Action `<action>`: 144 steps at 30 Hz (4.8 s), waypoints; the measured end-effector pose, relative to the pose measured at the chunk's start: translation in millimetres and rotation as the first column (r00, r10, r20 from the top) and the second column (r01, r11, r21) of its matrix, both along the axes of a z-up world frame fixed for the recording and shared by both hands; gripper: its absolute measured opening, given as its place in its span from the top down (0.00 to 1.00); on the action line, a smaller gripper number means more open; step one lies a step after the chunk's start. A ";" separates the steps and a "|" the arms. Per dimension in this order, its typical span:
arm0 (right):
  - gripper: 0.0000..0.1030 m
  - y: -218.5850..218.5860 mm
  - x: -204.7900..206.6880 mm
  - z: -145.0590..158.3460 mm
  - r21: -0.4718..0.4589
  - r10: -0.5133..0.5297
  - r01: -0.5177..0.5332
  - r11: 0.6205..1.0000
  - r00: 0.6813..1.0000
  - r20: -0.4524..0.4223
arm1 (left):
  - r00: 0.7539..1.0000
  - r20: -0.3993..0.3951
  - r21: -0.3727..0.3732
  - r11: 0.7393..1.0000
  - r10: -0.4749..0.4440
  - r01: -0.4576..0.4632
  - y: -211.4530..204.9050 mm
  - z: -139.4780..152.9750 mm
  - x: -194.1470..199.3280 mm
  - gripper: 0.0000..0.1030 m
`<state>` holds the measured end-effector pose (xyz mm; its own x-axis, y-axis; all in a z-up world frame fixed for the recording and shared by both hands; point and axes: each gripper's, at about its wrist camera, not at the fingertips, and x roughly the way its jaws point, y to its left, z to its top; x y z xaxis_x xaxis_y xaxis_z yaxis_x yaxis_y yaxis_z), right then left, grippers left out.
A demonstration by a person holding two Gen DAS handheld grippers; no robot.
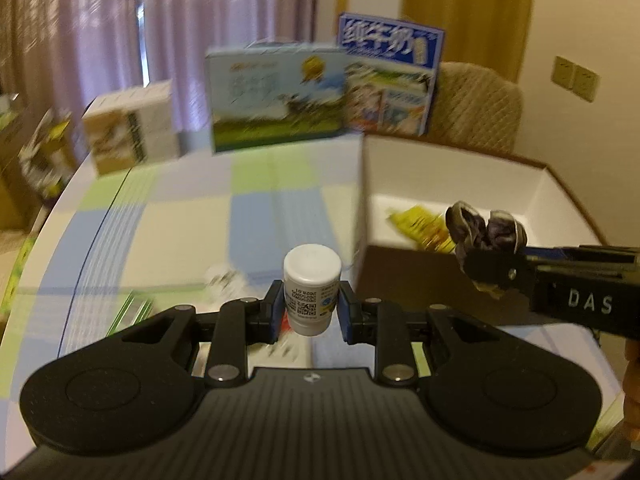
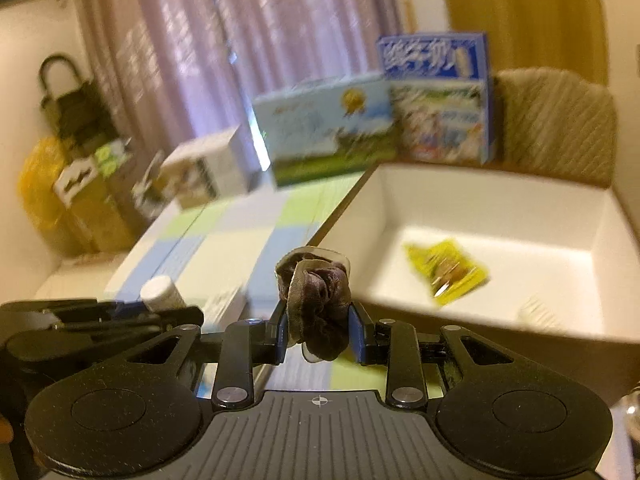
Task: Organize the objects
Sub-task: 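Carry the scrunchie and pill bottle over the open box, then open the left tool to drop the pill bottle while the right tool releases the scrunchie, then withdraw both tools from the box toward the remaining table items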
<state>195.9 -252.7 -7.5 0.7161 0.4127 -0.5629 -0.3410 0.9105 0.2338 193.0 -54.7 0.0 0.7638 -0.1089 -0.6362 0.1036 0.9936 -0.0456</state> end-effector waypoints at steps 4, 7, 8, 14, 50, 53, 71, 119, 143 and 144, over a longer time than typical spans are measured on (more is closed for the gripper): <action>0.73 -25.6 14.6 9.4 0.025 -0.099 0.098 0.995 0.995 0.005 | 0.999 0.027 -0.016 0.999 -0.047 0.047 -23.8 16.0 22.2 0.77; 0.73 -40.5 24.3 11.3 0.027 -0.157 0.158 0.987 0.987 -0.010 | 0.996 0.035 -0.030 0.996 -0.086 0.087 -41.6 24.6 40.1 0.77; 0.73 -45.1 29.3 11.3 0.029 -0.173 0.173 0.984 0.985 -0.017 | 0.994 0.036 -0.029 0.995 -0.099 0.101 -48.6 26.7 47.1 0.77; 0.73 -65.3 55.5 7.1 0.015 -0.238 0.239 0.971 0.970 -0.056 | 0.986 0.019 -0.022 0.986 -0.168 0.168 -82.5 25.1 83.9 0.77; 0.73 -83.4 116.7 -65.6 -0.111 -0.285 0.266 0.958 0.931 -0.229 | 0.943 -0.238 0.079 0.964 -0.231 0.256 -129.6 -67.0 166.6 0.77; 0.73 -83.6 116.7 -65.6 -0.111 -0.287 0.268 0.957 0.930 -0.229 | 0.943 -0.238 0.088 0.962 -0.231 0.257 -130.6 -66.9 168.3 0.74; 0.50 -84.3 115.6 -58.5 -0.118 -0.302 0.286 0.951 0.939 -0.163 | 0.941 -0.233 0.089 0.958 -0.245 0.271 -131.3 -61.5 166.0 0.62; 0.22 -59.3 22.0 35.7 -0.058 -0.283 0.283 0.957 0.959 0.012 | 0.985 -0.087 0.040 0.987 -0.151 0.155 -53.7 33.8 55.2 0.12; 0.20 44.5 -51.7 -4.6 -0.086 -0.012 0.003 0.996 0.994 -0.107 | 0.993 -0.111 0.064 0.998 0.027 -0.020 42.1 18.4 -53.9 0.11; 0.20 47.9 -53.9 -7.5 -0.088 -0.005 -0.005 0.996 0.993 -0.114 | 0.992 -0.121 0.058 0.998 0.038 -0.031 47.1 15.0 -56.6 0.11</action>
<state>141.9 -204.7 -15.0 0.6455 0.3575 -0.6749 -0.3164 0.9295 0.1898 136.4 -7.6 14.9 0.6828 -0.0454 -0.7292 0.0667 0.9978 0.0002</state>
